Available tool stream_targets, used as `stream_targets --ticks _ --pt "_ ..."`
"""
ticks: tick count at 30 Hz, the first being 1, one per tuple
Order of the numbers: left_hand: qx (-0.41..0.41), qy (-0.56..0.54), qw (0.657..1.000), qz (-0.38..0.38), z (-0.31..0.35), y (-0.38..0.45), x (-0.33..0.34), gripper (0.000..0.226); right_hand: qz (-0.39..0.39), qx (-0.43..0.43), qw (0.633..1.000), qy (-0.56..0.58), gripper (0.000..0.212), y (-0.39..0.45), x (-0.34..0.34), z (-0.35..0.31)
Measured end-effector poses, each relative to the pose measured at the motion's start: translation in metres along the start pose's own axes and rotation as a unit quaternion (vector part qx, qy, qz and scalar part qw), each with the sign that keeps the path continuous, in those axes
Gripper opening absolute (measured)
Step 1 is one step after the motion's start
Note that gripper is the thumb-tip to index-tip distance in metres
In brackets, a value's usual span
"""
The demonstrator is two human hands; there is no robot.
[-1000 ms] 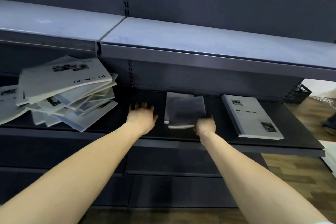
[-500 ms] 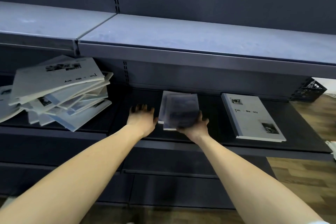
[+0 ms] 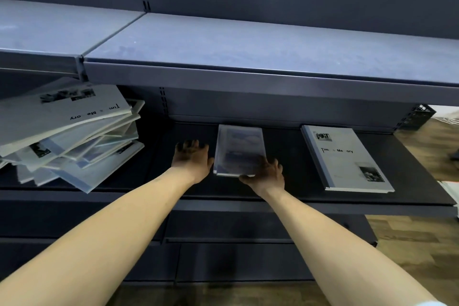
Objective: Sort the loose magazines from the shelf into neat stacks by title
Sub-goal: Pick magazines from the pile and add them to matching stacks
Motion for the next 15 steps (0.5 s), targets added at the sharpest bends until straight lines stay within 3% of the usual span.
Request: stream_targets --ticks 15 --pt "0.022 0.008 1.0 -0.017 0.001 0.027 0.01 0.054 -0.005 0.002 0.999 0.034 0.084 0.02 0.015 -0.006"
Point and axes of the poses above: each hand's wrist, its own y-axis towards the middle knuckle, its own x-axis out of the palm, z = x × y, the point moved 10 cm from there along y, towards the middle knuckle, and after that the axes turned 13 degrees about -x, right-handed, at the moved point
